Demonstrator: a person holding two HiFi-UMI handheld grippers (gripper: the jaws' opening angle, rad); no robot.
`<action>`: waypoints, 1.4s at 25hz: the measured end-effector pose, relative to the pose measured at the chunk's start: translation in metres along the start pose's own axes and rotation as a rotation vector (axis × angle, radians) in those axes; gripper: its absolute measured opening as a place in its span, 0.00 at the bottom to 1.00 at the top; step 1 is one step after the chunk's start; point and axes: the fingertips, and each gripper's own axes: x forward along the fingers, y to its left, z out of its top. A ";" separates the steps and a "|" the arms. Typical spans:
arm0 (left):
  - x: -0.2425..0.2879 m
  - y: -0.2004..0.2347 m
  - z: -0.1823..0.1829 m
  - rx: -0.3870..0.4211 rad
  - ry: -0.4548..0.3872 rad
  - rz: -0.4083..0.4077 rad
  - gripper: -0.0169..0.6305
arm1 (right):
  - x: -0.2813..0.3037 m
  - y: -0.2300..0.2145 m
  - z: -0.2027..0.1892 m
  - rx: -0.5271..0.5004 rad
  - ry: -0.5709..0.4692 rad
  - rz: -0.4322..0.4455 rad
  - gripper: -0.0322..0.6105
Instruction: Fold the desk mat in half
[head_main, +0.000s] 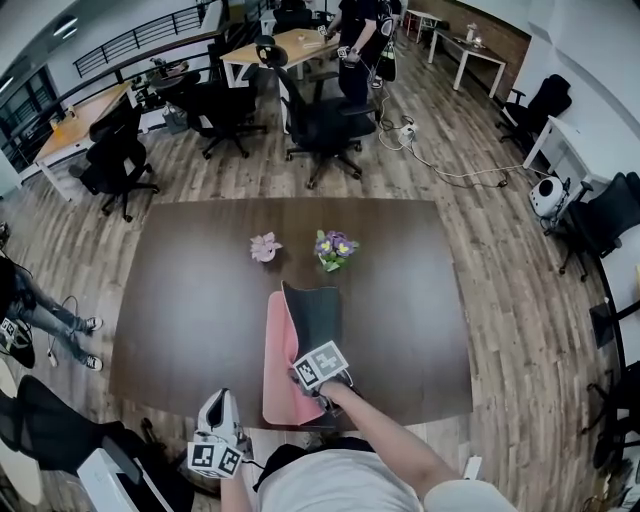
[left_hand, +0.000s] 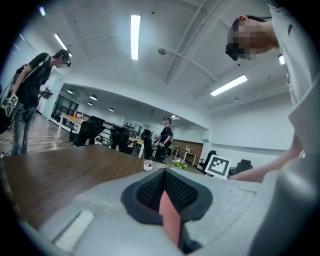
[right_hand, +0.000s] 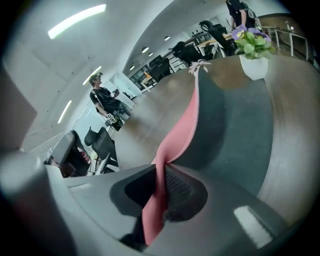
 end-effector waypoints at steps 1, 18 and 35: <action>0.000 0.000 -0.001 -0.007 0.000 0.003 0.03 | 0.007 -0.005 -0.003 0.021 0.012 -0.010 0.11; 0.004 -0.008 -0.010 -0.042 -0.011 -0.009 0.03 | 0.033 -0.012 -0.001 0.191 -0.148 -0.054 0.21; 0.004 -0.018 -0.009 -0.044 -0.023 -0.013 0.03 | -0.009 0.033 0.009 -0.025 -0.311 0.115 0.05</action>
